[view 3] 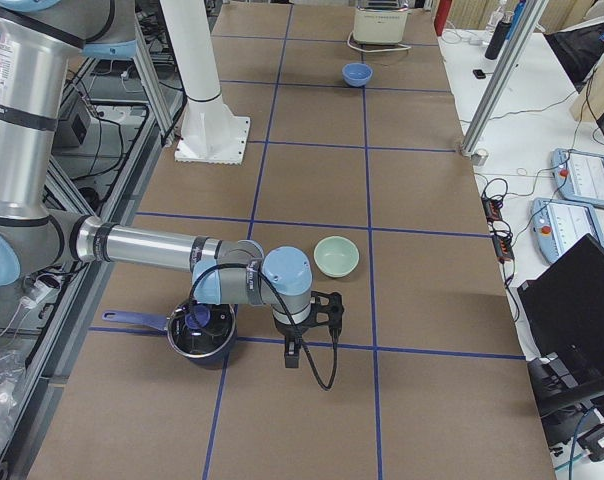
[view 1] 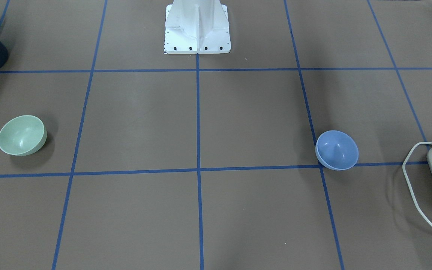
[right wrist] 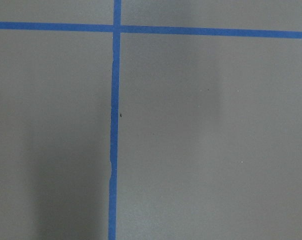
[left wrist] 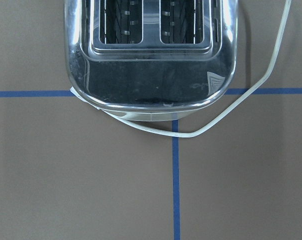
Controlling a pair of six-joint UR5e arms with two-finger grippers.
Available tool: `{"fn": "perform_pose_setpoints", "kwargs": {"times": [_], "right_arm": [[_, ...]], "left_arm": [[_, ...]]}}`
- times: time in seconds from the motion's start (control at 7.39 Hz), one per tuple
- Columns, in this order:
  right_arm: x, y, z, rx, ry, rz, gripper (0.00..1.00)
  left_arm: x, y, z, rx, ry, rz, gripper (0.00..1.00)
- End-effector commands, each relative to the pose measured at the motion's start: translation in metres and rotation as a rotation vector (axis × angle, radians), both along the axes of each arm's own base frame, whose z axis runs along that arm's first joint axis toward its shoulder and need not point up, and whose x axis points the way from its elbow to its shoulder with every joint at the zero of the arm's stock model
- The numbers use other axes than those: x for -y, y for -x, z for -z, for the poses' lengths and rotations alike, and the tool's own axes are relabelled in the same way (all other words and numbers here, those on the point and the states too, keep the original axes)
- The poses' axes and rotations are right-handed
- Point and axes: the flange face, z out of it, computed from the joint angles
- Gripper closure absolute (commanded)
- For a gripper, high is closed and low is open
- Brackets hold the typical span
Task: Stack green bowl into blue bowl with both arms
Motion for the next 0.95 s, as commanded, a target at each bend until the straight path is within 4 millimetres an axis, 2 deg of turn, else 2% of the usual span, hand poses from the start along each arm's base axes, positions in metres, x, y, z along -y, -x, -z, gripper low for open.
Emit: {"fn": "perform_pose_setpoints", "kwargs": {"times": [0.0,0.41,0.68,0.81], "right_arm": [[0.0,0.001,0.0,0.0,0.0,0.001,0.0],[0.002,0.0,0.008,0.003,-0.016,0.0,0.0],[0.01,0.001,0.034,0.015,-0.064,-0.006,0.0],[0.029,0.002,0.052,0.014,-0.119,-0.006,0.0]], "left_arm": [[0.0,0.0,0.005,0.002,-0.011,0.0,0.02],[0.003,0.0,0.024,0.001,-0.048,-0.001,0.02],[0.012,0.0,0.037,0.001,-0.074,0.0,0.02],[0.021,0.0,0.047,0.002,-0.096,0.0,0.02]]}}
